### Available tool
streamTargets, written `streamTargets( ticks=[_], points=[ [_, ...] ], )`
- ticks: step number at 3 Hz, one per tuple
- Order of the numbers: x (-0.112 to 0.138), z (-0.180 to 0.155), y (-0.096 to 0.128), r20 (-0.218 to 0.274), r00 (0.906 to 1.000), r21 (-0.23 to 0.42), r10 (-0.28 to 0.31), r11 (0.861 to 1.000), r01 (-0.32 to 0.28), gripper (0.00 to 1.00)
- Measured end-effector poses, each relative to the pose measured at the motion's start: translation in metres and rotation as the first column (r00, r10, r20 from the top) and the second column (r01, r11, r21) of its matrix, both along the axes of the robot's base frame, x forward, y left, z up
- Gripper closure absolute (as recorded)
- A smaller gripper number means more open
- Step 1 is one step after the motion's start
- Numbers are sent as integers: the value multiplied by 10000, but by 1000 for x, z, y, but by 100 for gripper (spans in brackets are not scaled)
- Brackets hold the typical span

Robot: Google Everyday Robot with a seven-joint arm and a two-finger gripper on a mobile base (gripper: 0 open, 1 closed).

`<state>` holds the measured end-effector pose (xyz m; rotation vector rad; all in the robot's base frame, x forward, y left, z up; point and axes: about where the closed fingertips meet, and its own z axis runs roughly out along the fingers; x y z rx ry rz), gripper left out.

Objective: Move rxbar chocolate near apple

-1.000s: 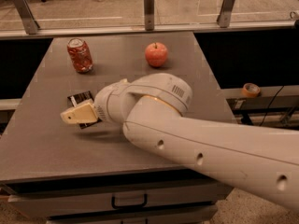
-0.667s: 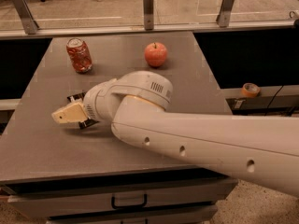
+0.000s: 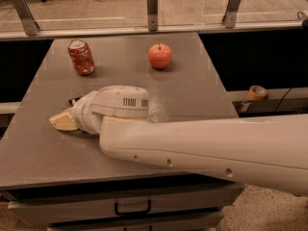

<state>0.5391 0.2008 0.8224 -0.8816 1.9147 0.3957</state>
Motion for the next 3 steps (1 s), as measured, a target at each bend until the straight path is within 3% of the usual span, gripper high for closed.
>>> streamTargets(
  ticks=[2, 3],
  points=[
    [0, 7, 0, 9, 10000, -20, -16, 10000, 16, 84],
    [0, 7, 0, 9, 10000, -20, -16, 10000, 16, 100]
  ],
)
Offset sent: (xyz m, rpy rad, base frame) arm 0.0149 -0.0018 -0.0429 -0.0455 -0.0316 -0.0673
